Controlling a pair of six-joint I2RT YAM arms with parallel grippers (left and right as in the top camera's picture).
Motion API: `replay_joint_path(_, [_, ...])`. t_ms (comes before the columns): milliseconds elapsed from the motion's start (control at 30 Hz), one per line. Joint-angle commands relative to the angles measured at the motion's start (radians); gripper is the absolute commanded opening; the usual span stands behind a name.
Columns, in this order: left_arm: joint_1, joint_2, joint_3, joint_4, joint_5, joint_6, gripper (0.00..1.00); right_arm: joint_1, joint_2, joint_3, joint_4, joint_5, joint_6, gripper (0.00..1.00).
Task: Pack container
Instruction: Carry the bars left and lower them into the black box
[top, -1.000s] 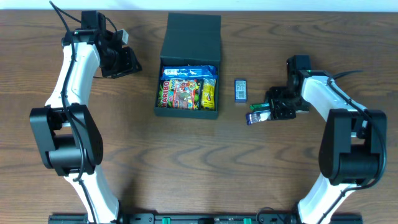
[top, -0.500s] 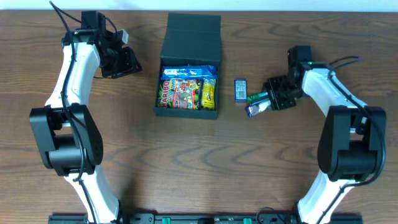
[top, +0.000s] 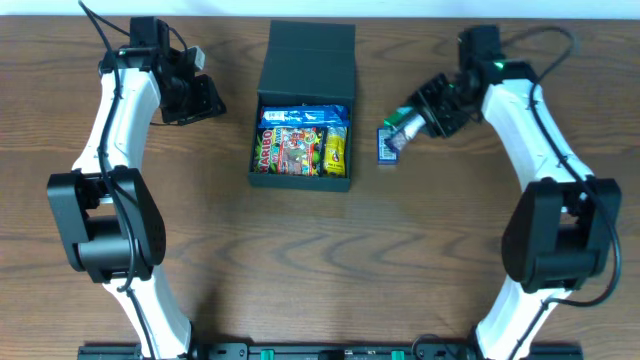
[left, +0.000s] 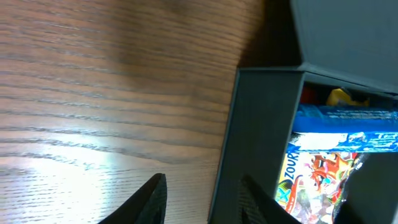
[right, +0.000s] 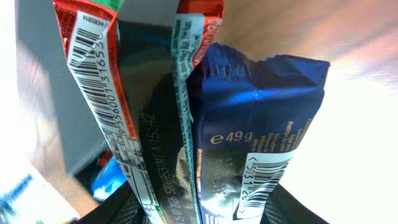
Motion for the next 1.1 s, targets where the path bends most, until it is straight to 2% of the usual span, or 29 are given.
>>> replay_joint_path(0, [0.016,0.012,0.023,-0.002,-0.023,0.020,0.38,0.087,0.002,0.058,0.003,-0.024,-0.077,0.25])
replay_joint_path(267, [0.060,0.012,0.023,-0.016,-0.027,0.021,0.38,0.272,0.002,0.068,0.008,0.077,-0.172,0.31])
replay_joint_path(400, [0.083,0.012,0.023,-0.026,-0.026,0.021,0.38,0.325,0.002,0.068,0.020,0.108,-0.148,0.29])
replay_joint_path(467, [0.092,0.012,0.023,-0.028,-0.026,0.021,0.38,0.343,0.002,0.068,0.033,0.121,-0.052,0.25])
replay_joint_path(567, [0.099,0.012,0.023,-0.027,-0.026,0.021,0.38,0.364,0.002,0.068,0.060,0.121,0.087,0.27])
replay_joint_path(733, [0.100,0.012,0.023,-0.027,-0.026,0.021,0.38,0.406,0.002,0.068,0.061,0.097,0.382,0.34])
replay_joint_path(933, [0.100,0.012,0.023,-0.027,-0.026,0.018,0.34,0.472,0.002,0.068,0.061,0.095,0.669,0.40])
replay_joint_path(1067, [0.100,0.012,0.023,-0.027,-0.026,0.018,0.34,0.505,0.002,0.067,0.060,0.150,0.824,0.34])
